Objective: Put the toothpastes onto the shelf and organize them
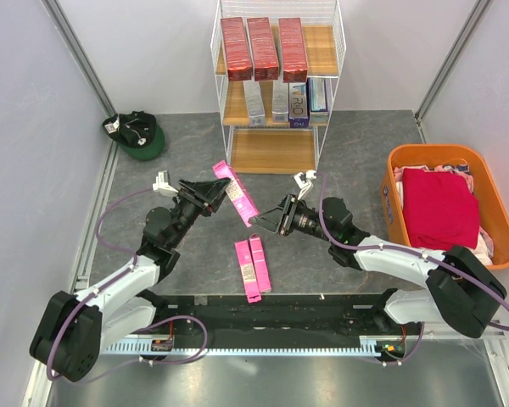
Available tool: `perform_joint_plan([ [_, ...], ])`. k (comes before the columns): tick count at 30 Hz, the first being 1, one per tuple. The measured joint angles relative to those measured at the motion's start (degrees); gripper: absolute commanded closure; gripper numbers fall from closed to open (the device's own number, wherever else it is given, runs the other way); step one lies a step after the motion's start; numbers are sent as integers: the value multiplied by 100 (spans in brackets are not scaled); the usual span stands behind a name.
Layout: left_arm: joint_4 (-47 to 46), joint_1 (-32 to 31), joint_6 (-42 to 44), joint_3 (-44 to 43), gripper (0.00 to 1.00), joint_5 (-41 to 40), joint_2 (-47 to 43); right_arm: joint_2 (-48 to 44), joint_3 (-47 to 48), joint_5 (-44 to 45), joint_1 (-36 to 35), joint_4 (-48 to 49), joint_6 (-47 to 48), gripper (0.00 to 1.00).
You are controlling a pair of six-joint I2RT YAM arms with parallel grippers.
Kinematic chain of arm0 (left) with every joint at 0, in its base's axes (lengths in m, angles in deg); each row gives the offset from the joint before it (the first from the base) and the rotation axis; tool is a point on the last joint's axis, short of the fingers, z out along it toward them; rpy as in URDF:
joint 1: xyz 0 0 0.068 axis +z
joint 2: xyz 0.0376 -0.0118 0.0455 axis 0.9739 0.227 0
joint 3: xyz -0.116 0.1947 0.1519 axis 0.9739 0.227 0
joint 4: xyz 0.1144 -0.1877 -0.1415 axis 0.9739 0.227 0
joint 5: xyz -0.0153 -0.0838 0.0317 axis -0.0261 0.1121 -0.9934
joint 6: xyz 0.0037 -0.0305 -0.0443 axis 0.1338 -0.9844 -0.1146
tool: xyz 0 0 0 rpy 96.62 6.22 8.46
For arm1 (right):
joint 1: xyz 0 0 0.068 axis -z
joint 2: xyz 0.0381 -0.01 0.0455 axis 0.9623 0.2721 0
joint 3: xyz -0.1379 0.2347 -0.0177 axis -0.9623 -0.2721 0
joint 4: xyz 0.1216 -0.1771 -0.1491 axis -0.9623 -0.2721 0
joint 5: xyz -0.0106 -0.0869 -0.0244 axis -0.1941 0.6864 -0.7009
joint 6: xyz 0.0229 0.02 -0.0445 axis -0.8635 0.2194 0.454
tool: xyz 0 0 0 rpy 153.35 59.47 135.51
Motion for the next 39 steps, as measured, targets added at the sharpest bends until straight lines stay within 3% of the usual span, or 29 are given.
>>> perform_joint_plan([
  [2,48,2,-26,11,16,-4,-52,-11,0,81,-2,-59,17,78],
  [6,573,13,162,-52,6,-15,-358,-52,0,282,0,-264,39,79],
  [19,4734,39,2531,-2203,4,-1196,-1220,372,-2,833,0,-498,59,80],
  [26,5556,39,3134,-2479,4,-1405,-1381,1252,201,997,11,-435,57,81],
  [39,5912,39,3397,-2479,4,-1521,-1486,2621,1421,1681,396,109,-79,81],
])
